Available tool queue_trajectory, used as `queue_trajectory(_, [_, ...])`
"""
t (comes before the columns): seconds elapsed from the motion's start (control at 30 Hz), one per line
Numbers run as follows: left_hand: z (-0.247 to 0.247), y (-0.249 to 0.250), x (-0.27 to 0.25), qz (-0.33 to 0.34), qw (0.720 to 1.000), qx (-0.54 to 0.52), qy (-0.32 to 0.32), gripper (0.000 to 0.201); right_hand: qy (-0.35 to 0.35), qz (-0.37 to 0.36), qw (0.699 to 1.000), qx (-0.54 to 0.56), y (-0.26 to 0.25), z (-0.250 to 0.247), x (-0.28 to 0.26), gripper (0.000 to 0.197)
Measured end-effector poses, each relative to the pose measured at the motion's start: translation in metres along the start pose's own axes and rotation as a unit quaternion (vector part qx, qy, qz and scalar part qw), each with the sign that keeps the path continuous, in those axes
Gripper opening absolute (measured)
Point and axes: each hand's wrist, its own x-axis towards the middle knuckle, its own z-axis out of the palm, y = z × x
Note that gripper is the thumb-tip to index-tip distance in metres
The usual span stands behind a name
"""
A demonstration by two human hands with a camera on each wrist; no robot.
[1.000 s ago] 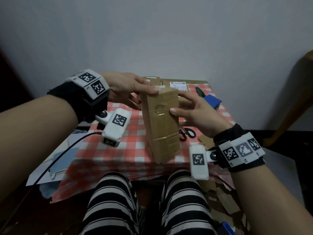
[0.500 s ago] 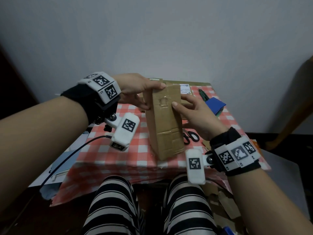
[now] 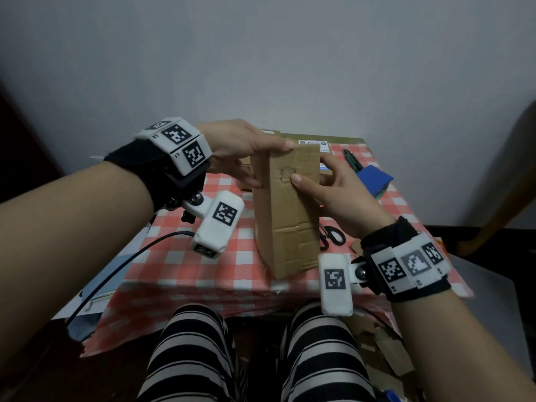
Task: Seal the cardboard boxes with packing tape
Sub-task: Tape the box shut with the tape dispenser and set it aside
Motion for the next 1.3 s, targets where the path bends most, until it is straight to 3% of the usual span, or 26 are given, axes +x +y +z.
queue_trajectory(0.27, [-0.003,0.000,-0.002,0.009,1.000,0.009,0.001,0.049,0.029,0.014,0.999,0.043,-0.004,0.004,0.003,0.043])
queue_trajectory(0.43, [0.001,0.004,-0.004,0.017,1.000,0.019,0.008,0.044,0.029,0.019,0.999,0.028,-0.006,0.001,0.004,0.036])
queue_trajectory(0.73, [0.001,0.005,-0.003,0.003,1.000,0.019,0.014,0.042,0.010,0.034,0.999,0.033,-0.008,-0.002,0.002,0.041])
queue_trajectory(0.93, [0.001,0.006,-0.005,-0.011,1.000,0.022,0.007,0.068,-0.008,0.035,0.998,0.044,-0.011,-0.004,0.001,0.050])
queue_trajectory(1.1, [0.004,0.005,-0.009,0.010,1.000,0.026,-0.004,0.044,0.025,-0.004,1.000,0.015,-0.010,0.003,0.003,0.048])
queue_trajectory(1.3, [0.005,0.005,-0.011,0.023,0.999,0.034,-0.016,0.048,0.026,-0.020,0.999,-0.004,-0.010,-0.001,0.003,0.040])
